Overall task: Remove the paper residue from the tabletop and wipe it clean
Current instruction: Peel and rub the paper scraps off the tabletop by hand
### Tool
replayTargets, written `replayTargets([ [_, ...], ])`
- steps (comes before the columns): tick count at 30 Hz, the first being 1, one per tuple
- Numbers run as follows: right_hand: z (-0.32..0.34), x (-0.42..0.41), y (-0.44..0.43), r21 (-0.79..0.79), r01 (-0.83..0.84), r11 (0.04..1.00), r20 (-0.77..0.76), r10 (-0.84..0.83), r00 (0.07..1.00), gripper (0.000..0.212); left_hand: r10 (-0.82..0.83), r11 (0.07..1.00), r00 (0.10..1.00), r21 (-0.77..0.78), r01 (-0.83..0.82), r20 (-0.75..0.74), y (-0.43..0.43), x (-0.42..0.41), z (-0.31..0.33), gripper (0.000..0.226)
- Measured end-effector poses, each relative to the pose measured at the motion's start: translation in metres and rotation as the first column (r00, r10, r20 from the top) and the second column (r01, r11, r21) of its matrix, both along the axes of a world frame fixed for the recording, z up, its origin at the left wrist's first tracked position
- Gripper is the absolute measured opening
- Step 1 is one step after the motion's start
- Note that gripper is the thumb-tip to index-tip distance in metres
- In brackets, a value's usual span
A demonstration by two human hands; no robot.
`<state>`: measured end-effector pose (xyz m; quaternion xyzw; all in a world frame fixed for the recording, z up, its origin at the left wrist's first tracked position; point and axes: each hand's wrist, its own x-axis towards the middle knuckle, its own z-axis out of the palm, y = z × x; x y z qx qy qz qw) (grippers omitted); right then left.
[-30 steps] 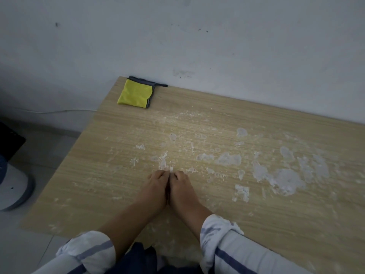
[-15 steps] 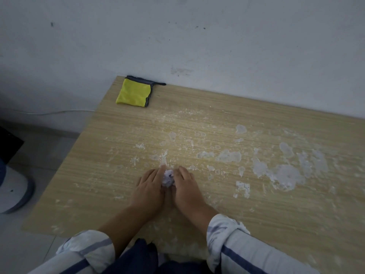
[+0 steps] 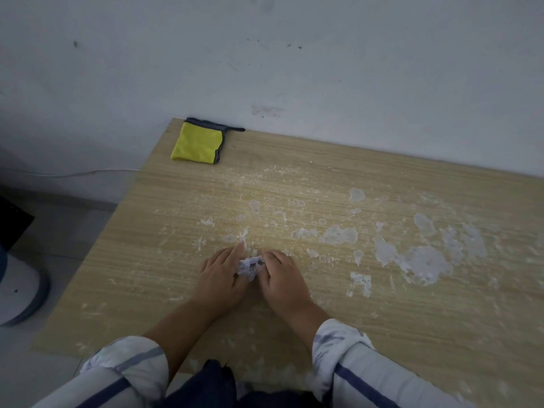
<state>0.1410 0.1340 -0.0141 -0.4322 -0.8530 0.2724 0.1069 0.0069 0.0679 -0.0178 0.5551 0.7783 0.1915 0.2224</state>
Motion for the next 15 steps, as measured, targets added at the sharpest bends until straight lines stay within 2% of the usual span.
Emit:
replayTargets([
  [4,-0.003,0.005,0.010,-0.027,0.073,0.997,0.008,-0.073,0.997,0.047,0.009,0.999,0.999,-0.030,-0.011,-0.050,0.016,-0.003,0.000,0.083],
  [8,-0.007,0.017,0.025,-0.031,0.109,0.994,0.045,-0.108,0.993,0.035,0.044,0.994,0.996,-0.097,-0.051,-0.079,0.046,-0.012,-0.006,0.057],
  [15,-0.007,0.009,0.060,0.012,0.043,0.999,0.127,-0.044,0.991,0.035,0.075,0.990,0.995,-0.114,-0.082,-0.070,0.089,-0.046,-0.015,0.056],
])
